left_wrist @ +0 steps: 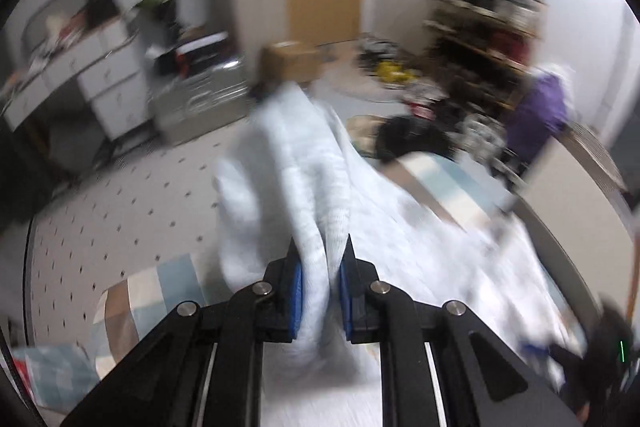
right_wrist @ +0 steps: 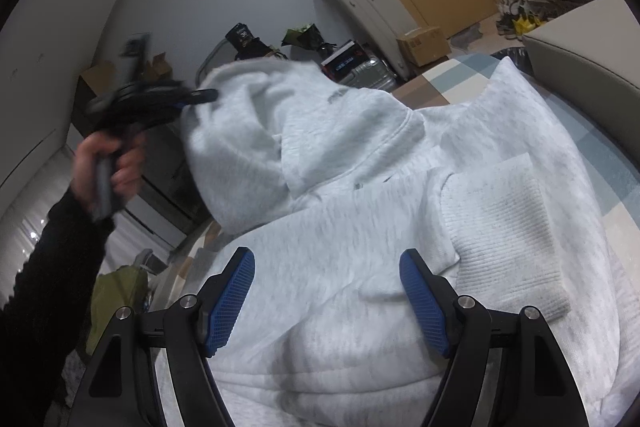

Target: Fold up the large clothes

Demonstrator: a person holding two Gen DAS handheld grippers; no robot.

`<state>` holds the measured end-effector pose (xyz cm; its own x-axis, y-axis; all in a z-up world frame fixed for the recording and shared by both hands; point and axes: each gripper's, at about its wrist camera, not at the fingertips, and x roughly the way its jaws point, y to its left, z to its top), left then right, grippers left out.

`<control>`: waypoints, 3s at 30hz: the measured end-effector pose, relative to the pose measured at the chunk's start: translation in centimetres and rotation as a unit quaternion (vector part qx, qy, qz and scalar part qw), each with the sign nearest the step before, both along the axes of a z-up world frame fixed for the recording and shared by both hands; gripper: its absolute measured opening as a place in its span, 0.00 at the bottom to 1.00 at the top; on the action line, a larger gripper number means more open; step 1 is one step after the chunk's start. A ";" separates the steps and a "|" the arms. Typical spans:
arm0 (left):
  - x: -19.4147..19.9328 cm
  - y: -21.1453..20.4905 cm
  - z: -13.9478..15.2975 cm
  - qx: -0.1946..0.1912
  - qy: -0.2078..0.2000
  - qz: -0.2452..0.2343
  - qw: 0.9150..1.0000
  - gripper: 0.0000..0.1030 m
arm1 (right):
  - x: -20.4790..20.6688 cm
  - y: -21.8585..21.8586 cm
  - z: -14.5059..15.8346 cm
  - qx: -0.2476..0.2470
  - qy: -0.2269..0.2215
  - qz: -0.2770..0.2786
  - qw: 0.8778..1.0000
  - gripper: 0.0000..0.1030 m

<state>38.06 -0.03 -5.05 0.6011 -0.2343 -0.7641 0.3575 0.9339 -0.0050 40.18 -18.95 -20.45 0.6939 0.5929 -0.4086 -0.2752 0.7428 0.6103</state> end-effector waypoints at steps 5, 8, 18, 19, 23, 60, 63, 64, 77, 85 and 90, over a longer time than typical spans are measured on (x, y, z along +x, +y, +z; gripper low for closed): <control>-7.3 0.9 -3.1 -0.025 0.031 -0.023 0.999 0.10 | -0.5 -0.1 0.5 0.009 -0.032 0.003 0.999 0.74; -9.4 2.2 -6.6 -0.043 0.051 -0.008 0.998 0.10 | -0.6 0.3 0.7 0.005 -0.044 0.009 0.999 0.74; -12.8 3.5 -11.2 -0.072 0.045 0.056 0.995 0.14 | 3.7 7.0 10.3 -0.171 -0.037 0.053 0.983 0.79; -13.2 3.6 -10.2 -0.076 0.046 0.057 0.994 0.14 | 4.7 8.7 11.6 -0.206 -0.041 0.066 0.976 0.80; -13.2 5.1 -10.0 -0.107 0.054 0.070 0.990 0.15 | 8.4 15.3 15.6 -0.319 -0.108 0.069 0.939 0.80; -6.3 -0.9 10.6 0.152 -0.213 0.150 0.953 0.04 | 8.8 12.7 17.7 -0.262 -0.107 0.047 0.958 0.05; -10.2 -1.9 12.0 0.112 -0.293 0.144 0.939 0.04 | 7.3 10.8 18.3 -0.191 -0.116 0.049 0.973 0.05; -11.5 -2.0 11.2 0.082 -0.286 0.122 0.947 0.05 | 6.8 10.2 17.8 -0.174 -0.105 0.053 0.978 0.06; -25.2 -1.8 -6.3 -0.030 -0.062 -0.044 0.997 0.11 | -0.4 2.9 4.8 -0.146 0.086 0.070 0.983 0.08; -26.1 -1.0 -3.9 -0.180 0.033 -0.125 0.975 0.79 | -1.3 3.1 3.2 -0.236 0.127 0.053 0.962 0.29; -28.7 1.6 -0.9 -0.210 -0.017 -0.094 0.973 0.79 | -3.4 1.9 5.2 -0.301 0.116 0.047 0.945 0.61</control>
